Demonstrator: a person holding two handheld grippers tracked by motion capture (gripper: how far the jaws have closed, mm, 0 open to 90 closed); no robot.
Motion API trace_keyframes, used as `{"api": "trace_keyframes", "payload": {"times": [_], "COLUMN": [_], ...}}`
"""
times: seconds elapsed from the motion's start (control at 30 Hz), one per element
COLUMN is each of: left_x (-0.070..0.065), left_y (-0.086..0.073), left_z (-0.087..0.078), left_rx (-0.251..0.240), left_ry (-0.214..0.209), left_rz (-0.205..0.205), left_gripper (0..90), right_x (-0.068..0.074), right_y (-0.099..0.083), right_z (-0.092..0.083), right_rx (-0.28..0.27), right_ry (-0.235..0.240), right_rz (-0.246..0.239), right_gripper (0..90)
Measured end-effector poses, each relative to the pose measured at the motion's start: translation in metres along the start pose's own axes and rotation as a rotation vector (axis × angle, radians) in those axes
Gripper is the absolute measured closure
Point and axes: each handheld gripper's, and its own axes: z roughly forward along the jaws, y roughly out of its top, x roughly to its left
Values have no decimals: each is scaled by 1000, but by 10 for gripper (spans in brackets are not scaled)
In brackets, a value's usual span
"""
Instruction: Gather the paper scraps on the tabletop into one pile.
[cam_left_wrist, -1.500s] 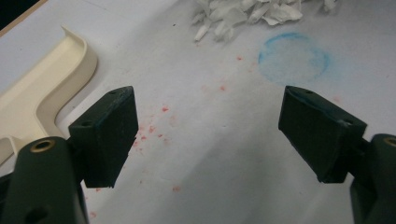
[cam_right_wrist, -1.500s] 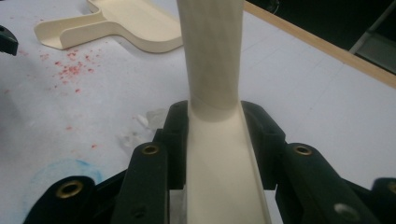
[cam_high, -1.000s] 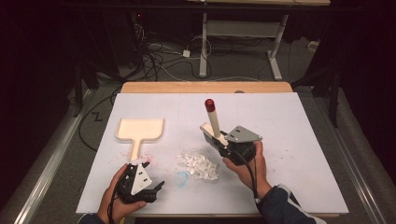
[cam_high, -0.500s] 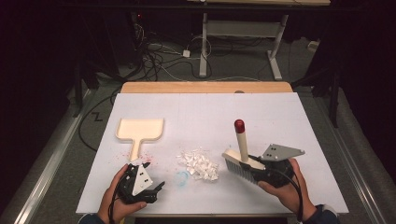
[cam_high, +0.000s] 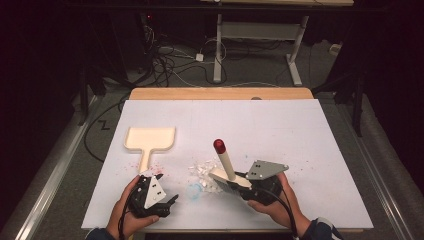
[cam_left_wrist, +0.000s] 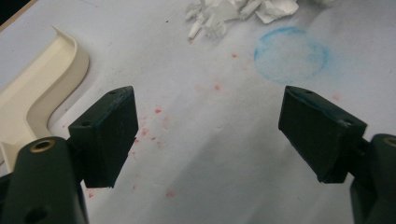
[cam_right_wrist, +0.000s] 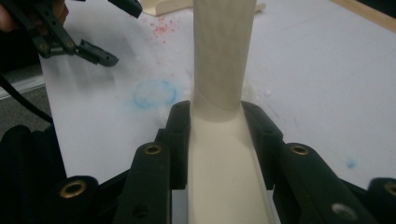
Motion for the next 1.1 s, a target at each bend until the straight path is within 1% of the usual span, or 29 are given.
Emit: {"api": "trace_keyframes", "payload": {"times": [0.03,0.1,0.2,0.23,0.27,0.3,0.33,0.4,0.47,0.5,0.53,0.6,0.63,0.73,0.87,1.03,1.1], "left_x": [0,0,0,0,0,0,0,0,0,0,0,1,1,2,4,5,4], "left_y": [0,-1,-2,-2,-2,-2,-2,-2,-2,-2,-3,-3,-3,-3,-3,-4,-4], "left_z": [0,0,-1,-1,-1,-2,-2,-3,-3,-3,-3,-4,-4,-4,-3,-3,-4], "left_rx": [-1,2,3,2,1,3,3,3,5,5,1,2,2,5,3,11,7], "left_ry": [0,-1,1,3,4,7,7,9,12,14,18,21,25,35,42,45,47], "left_rz": [0,1,2,0,-2,-1,-1,0,1,-1,-2,-1,-2,2,-4,0,-1], "left_gripper": [189,189,189,189,189,189,189,189,188,188,188,188,188,188,188,188,188], "right_x": [1,1,-2,-3,-5,-10,-10,-12,-17,-21,-24,-29,-29,-36,-43,-51,-54], "right_y": [2,4,5,4,4,3,3,1,-2,-7,-10,-16,-16,-26,-37,-46,-49], "right_z": [2,2,-6,-10,-15,-26,-26,-37,-48,-57,-62,-70,-70,-79,-89,-96,-99], "right_rx": [5,5,-9,-16,-26,-45,-45,-52,-56,-53,-56,-54,-54,-45,-38,-32,-25], "right_ry": [-13,-21,-20,-28,-25,-15,-15,-21,-15,-25,-27,-18,-18,-17,9,36,59], "right_rz": [-16,-24,-18,-13,-8,-4,-4,-7,-15,-18,-18,5,5,11,45,86,109], "right_gripper": [676,676,676,676,676,676,676,676,676,676,676,676,676,676,676,676,676]}}
